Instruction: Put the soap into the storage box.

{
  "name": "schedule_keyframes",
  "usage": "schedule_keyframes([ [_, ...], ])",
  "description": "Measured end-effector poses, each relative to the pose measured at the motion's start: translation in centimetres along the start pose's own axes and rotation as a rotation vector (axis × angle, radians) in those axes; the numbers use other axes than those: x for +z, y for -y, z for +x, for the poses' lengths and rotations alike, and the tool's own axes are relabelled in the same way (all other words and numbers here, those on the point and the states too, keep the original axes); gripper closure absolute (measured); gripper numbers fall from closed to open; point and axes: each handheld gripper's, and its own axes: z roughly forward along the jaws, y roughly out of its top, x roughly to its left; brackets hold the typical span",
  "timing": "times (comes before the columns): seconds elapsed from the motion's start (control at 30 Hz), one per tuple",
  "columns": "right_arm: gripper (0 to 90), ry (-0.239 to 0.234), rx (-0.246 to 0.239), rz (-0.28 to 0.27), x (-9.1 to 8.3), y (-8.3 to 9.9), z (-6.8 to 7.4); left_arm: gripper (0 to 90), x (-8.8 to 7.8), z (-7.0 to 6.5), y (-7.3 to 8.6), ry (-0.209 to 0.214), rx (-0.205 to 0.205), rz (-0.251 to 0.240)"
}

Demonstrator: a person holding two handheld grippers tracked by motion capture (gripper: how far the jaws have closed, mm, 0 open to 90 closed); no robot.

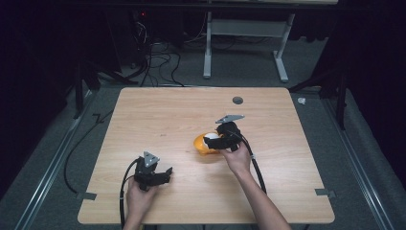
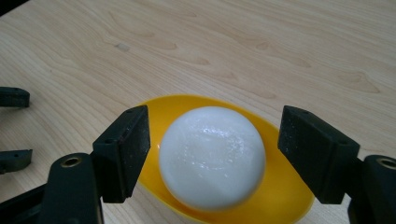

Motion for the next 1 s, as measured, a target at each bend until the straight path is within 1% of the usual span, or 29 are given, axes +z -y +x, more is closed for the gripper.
schedule_keyframes([
  [0.17,26.8,-0.003,0.01,-0.013,-0.6,0.0,-0.2,20.9,0.0,0.0,0.0,0.0,0.001,0.0],
  [0.3,27.8,-0.015,0.007,-0.046,-1.3,-0.2,-0.4,20.9,0.0,0.0,0.0,0.001,0.002,0.002],
  [0.47,28.4,-0.021,0.017,-0.066,-2.2,-0.2,-0.7,20.9,0.0,0.0,0.0,0.001,0.002,0.002],
  [0.67,28.2,-0.011,-0.002,-0.072,-3.2,-0.7,-0.6,20.9,0.0,0.0,0.0,0.0,0.002,0.002],
  [0.8,28.5,-0.008,-0.014,-0.102,-4.1,-1.1,-0.6,20.9,0.0,0.0,0.0,0.0,0.002,0.002],
  [0.87,28.6,-0.008,-0.011,-0.113,-4.5,-1.1,-0.5,20.9,0.0,0.0,0.0,0.0,0.002,0.002],
  [1.0,28.4,-0.007,-0.019,-0.11,-5.1,-1.2,-0.7,20.9,0.0,0.0,0.0,-0.001,0.001,0.002],
])
